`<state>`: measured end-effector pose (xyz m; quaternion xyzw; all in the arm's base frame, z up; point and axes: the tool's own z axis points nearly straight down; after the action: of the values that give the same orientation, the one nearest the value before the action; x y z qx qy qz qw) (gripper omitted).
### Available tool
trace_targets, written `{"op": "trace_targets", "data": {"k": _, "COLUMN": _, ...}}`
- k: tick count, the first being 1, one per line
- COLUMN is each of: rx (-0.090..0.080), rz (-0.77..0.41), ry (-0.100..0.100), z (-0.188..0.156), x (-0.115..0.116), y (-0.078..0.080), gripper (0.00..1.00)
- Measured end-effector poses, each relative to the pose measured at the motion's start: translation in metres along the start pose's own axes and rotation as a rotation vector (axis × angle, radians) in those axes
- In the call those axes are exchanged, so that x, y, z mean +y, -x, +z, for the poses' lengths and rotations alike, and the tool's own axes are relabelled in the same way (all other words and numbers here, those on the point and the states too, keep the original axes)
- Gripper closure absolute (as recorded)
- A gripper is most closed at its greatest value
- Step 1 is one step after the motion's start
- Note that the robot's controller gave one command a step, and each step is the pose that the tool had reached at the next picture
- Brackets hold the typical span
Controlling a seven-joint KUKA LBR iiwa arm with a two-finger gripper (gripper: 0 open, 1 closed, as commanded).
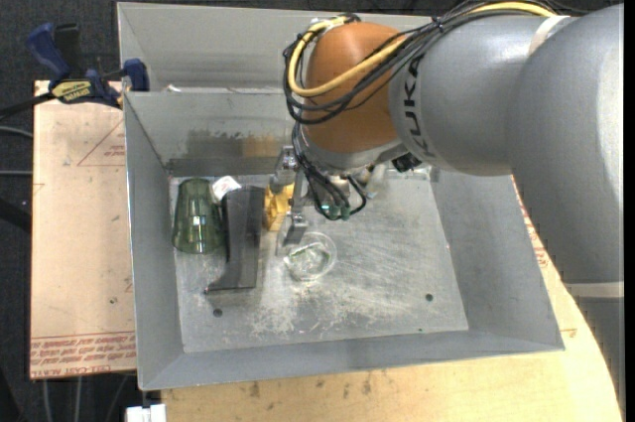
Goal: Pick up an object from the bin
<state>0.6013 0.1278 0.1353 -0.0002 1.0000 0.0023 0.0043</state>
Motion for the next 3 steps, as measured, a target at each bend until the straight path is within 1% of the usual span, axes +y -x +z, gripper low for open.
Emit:
{"op": "trace_targets", "data": {"k": 1, "rx": 0.001, "rz": 0.0, "ry": 0.0, "z": -0.002, "x": 0.0, "y": 0.0, "gripper": 0.0}}
{"op": "trace_targets", "data": {"k": 2, "rx": -0.006, "rz": 0.049, "ry": 0.001, "z": 0.013, "x": 0.016, "y": 0.034, "gripper": 0.0}}
{"op": "trace_targets", "data": {"k": 3, "rx": 0.006, "rz": 0.049, "ry": -0.003, "z": 0.025, "x": 0.014, "y": 0.026, "gripper": 1.0}}
